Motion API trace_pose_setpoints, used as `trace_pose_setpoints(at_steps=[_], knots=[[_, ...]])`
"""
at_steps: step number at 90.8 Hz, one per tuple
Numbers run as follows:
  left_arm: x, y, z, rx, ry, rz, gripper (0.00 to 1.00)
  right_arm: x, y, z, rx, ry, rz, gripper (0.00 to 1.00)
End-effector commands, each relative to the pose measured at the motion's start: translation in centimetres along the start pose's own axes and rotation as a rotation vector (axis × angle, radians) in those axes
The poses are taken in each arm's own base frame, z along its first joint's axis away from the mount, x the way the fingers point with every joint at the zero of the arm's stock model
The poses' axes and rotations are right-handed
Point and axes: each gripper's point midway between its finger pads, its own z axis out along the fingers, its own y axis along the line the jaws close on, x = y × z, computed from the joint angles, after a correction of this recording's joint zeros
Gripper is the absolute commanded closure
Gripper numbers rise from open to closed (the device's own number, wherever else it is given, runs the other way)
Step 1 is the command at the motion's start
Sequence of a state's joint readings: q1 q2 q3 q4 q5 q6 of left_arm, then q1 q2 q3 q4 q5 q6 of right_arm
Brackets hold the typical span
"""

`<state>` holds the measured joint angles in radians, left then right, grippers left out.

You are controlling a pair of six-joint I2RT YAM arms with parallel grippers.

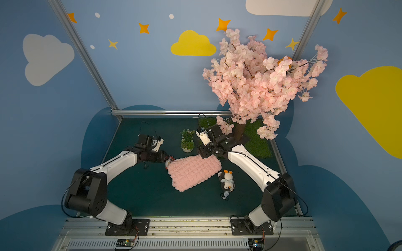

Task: Remove the decoration from the bag
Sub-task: Move the decoration item to the center of the board.

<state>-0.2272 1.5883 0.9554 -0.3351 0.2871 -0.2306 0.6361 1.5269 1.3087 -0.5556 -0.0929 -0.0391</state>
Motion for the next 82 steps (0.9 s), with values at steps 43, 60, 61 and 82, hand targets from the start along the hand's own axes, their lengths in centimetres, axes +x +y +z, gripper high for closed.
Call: trace_pose_setpoints(at_steps=[43, 60, 61, 82], knots=[[1.7, 1.9, 2.9, -0.229, 0.182, 0.017, 0.48, 1.0, -0.2, 0.3, -0.007, 0.024, 0.029, 0.33], [2.1, 1.7, 3.4, -0.216, 0.195, 0.01, 0.47, 1.0, -0.3, 0.3, -0.01, 0.018, 0.035, 0.32], [2.2, 1.8, 3.4, -0.222, 0.199, 0.012, 0.48, 1.0, -0.3, 0.3, -0.011, 0.017, 0.035, 0.32], [3.9, 4.3, 0.3, -0.396, 0.287, 0.071, 0.56, 0.8, -0.2, 0.1, -0.023, 0.007, 0.037, 0.32]])
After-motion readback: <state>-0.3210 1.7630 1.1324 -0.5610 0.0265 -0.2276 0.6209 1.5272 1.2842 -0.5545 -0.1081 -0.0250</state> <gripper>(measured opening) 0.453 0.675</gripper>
